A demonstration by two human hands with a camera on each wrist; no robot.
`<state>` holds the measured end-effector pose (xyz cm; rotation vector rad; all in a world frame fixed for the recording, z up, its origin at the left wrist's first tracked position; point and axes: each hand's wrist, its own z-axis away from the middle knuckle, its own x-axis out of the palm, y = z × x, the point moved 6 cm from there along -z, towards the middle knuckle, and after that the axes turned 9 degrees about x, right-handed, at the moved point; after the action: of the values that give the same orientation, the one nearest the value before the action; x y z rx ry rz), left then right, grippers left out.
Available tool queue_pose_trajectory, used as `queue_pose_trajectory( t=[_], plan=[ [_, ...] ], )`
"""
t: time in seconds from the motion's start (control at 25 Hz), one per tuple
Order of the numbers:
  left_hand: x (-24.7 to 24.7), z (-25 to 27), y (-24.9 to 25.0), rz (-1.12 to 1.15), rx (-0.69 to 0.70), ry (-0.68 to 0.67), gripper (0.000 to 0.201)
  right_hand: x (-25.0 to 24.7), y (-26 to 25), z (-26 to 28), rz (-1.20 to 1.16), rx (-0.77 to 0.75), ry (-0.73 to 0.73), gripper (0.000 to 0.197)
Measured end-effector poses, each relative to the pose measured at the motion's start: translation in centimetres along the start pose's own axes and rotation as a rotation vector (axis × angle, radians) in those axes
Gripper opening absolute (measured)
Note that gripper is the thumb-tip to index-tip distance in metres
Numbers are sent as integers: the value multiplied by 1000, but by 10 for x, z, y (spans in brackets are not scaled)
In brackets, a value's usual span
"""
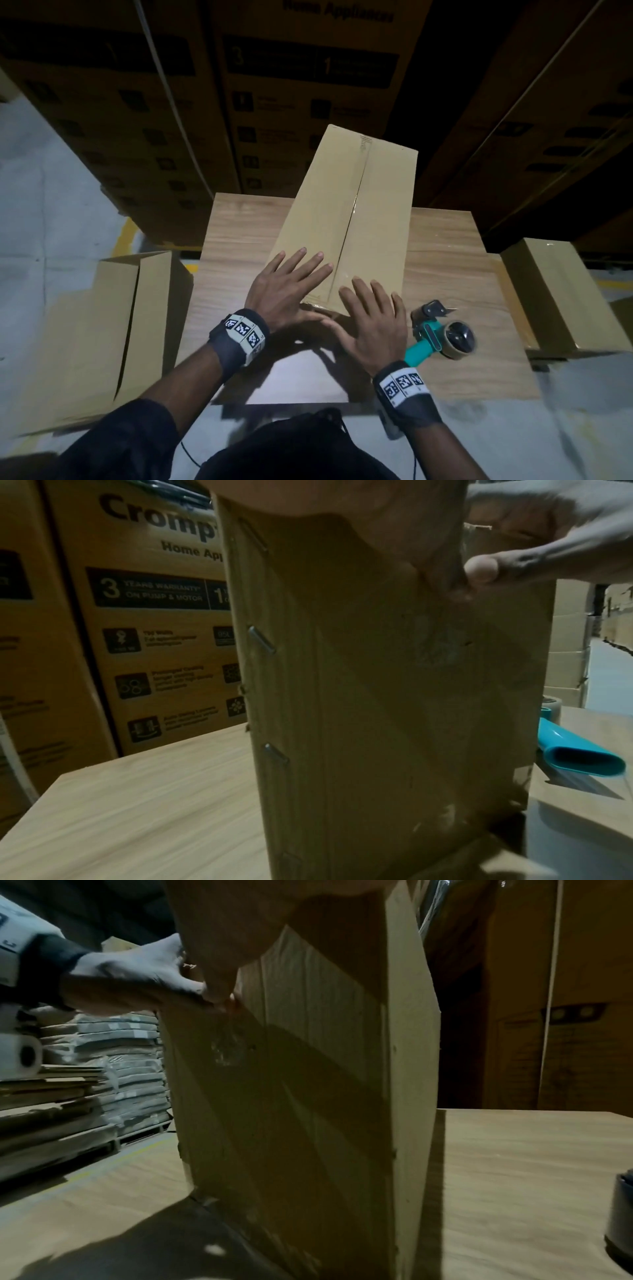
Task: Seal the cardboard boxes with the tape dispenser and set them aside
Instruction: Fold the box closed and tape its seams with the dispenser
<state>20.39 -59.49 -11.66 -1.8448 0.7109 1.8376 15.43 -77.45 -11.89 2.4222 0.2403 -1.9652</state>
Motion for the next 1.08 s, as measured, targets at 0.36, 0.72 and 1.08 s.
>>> queue_pose_trajectory(
  t=[0.36,0.72,1.08],
  plan=[
    [0,-42,-9,-96,-54,-61,116,14,22,-45,108,110,-20,85],
    [8,-44,-11,-119,-17,16,125,22,127,56,-339,818,204,81],
    [0,-50,-2,-69,-8,61,120,148,182,88,-1656,1535,-89,68]
  ],
)
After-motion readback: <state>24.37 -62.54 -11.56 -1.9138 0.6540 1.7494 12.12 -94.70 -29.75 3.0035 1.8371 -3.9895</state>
